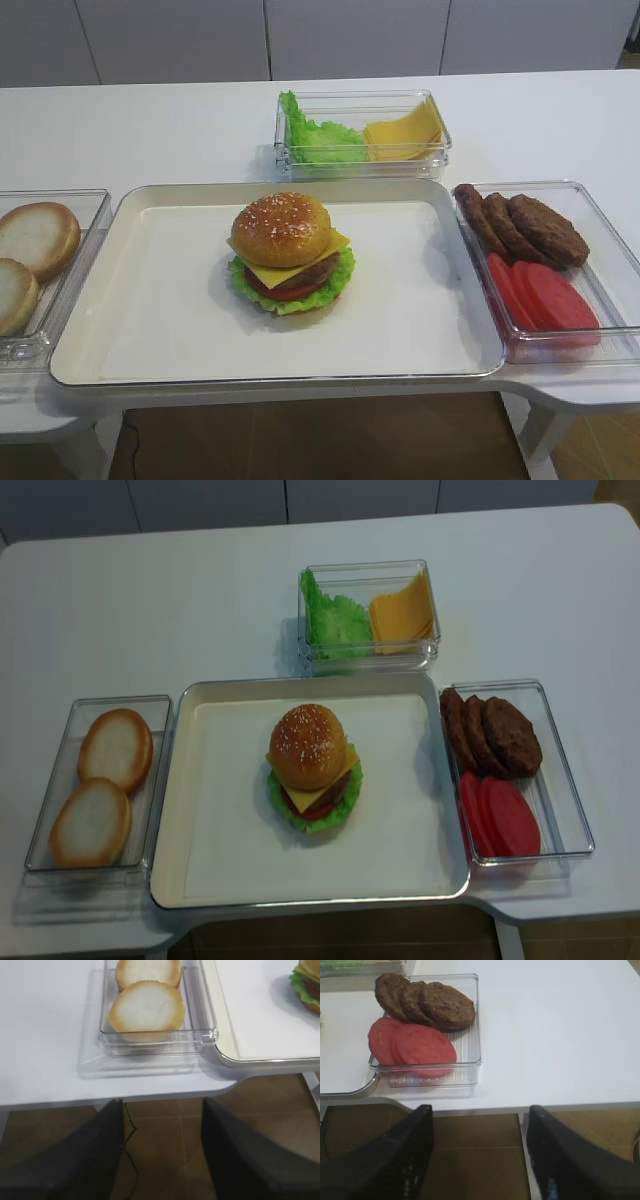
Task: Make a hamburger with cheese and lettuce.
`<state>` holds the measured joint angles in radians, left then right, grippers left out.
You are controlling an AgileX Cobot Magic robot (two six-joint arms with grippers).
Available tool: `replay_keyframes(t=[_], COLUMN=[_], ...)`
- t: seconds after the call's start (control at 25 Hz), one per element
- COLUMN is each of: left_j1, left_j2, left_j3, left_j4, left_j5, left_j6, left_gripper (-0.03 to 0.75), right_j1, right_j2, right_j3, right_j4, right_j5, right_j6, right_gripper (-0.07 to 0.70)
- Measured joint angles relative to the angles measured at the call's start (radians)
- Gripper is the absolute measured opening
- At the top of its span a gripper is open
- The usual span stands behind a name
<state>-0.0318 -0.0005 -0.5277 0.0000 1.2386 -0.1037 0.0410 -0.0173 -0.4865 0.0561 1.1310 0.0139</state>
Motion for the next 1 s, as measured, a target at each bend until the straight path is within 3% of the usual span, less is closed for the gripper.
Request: replay_keyframes(t=[0.32, 1.0], left_j1=[0.000, 0.000], left_j2=[0.000, 0.000], left_j3=[0.031, 0.038], left_j4=[0.000, -0.065], left_j5=[-0.044, -0.052], left_j6=[0.000, 0.084], left_gripper=[0.375, 0.371], right_j1=[0.000, 0.000], right_j2=[0.000, 0.000], right_j3=[0.000, 0.000], right_j4=[0.000, 0.000], right_j5=[0.000, 0.000], right_j6=[0.000, 0.000], right_gripper=[0.446, 0.446])
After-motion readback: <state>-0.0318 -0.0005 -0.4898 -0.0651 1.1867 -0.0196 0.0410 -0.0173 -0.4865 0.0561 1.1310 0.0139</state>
